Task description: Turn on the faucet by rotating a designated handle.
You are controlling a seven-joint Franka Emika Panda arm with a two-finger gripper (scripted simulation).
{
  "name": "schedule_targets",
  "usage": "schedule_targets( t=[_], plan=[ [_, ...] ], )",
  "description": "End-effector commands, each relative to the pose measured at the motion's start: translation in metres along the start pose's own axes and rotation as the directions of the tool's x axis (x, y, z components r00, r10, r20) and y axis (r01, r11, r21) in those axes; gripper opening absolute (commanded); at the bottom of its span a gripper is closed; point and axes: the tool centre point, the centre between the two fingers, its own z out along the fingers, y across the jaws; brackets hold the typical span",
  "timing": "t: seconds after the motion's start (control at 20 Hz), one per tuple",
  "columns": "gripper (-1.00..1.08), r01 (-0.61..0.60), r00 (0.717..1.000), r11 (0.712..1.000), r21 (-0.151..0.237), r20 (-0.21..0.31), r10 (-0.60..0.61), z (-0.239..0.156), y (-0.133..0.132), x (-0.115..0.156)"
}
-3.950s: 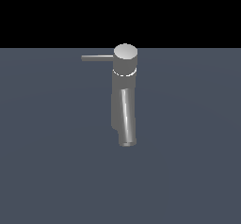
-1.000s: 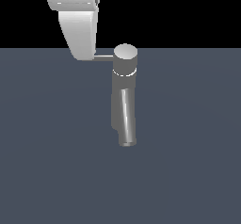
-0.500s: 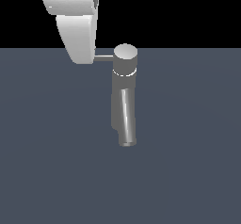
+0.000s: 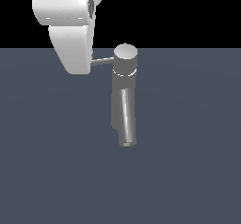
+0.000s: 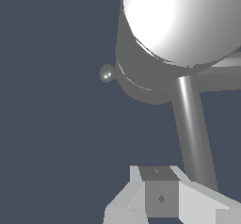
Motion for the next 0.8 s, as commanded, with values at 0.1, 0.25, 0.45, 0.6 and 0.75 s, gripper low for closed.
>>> schedule_targets(
  t=[0.1,0.25,0.45,0.6,0.75],
  plan=[
    [-1.0,-0.002,1.0,1.0,-0.008,-0.005,0.002,0.0,0.019,0.001],
    [-1.0,-0.002,1.0,1.0,-0.008,-0.005,0.002,0.0,0.028,0.0],
    [-1.0,0.008,1.0,1.0,-0.001,0.002,-0.008,-0.001,0.027,-0.006],
    [-1.0,0.007,1.0,1.0,-0.001,0.002,-0.007,-0.001,0.031,-0.002],
    [-1.0,0.006,1.0,1.0,-0.001,0.001,-0.006,-0.001,0.036,0.002]
  ],
)
